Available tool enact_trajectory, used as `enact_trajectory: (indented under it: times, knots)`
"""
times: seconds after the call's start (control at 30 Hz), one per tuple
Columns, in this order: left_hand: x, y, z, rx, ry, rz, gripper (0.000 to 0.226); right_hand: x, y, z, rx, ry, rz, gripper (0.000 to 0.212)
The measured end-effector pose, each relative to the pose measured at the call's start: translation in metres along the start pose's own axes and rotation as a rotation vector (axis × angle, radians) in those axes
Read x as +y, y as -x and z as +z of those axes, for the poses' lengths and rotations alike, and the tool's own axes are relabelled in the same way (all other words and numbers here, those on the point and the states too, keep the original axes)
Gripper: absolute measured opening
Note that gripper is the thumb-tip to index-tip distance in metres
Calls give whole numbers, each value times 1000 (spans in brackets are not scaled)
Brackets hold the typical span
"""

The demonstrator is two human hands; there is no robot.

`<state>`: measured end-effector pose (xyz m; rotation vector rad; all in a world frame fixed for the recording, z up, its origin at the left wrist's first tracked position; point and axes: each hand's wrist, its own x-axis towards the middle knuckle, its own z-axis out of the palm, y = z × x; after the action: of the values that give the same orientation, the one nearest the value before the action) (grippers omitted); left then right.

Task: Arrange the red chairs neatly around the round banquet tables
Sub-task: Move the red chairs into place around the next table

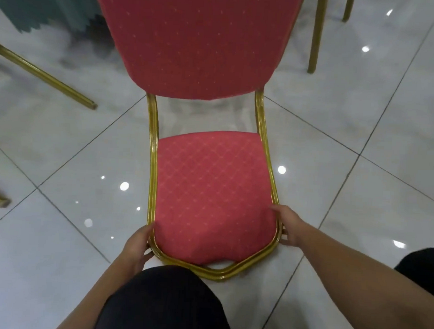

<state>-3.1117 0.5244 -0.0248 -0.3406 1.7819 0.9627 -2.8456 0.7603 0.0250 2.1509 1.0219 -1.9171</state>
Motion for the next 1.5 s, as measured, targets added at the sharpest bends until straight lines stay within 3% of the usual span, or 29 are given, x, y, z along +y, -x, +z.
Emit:
enact_trajectory:
  times: [0.2, 0.37, 0.57, 0.7, 0.73, 0.83, 0.9, 0.97, 1.1, 1.3, 1.4, 1.5]
  knots:
    - [27, 83, -45, -27, -169, 20, 30, -18, 69, -21, -25, 45, 40, 26]
    - [78, 210, -74, 35, -255, 39, 29, -64, 189, -56, -57, 271, 115, 35]
    - [160, 393, -101, 29, -333, -21, 15, -136, 365, -98, -80, 431, 164, 26]
    - [198, 494, -124, -13, -208, -141, 2, -170, 457, -124, -90, 395, 178, 30]
    - [202, 510, -127, -16, -150, -154, 10, -174, 472, -128, -92, 339, 177, 33]
    - [205, 538, -135, -54, 112, -202, 33, -186, 495, -134, -89, 188, 189, 48]
    - [206, 543, -131, -148, 346, -249, 35, -197, 506, -138, -91, 180, 190, 53]
    - [217, 554, -124, -198, 446, -190, 33, -208, 520, -137, -101, 165, 189, 48]
    - [266, 583, -121, -172, 433, -72, 24, -235, 553, -132, -55, 199, 157, 23]
    - [349, 614, -132, -149, 239, 44, 18, -264, 593, -135, 8, 87, 12, 20]
    - [376, 633, -122, -184, 197, 86, 33, -286, 615, -136, 13, -22, -131, 13]
    - [392, 645, -107, -197, 194, 147, 54, -310, 636, -138, -19, -21, -279, 31]
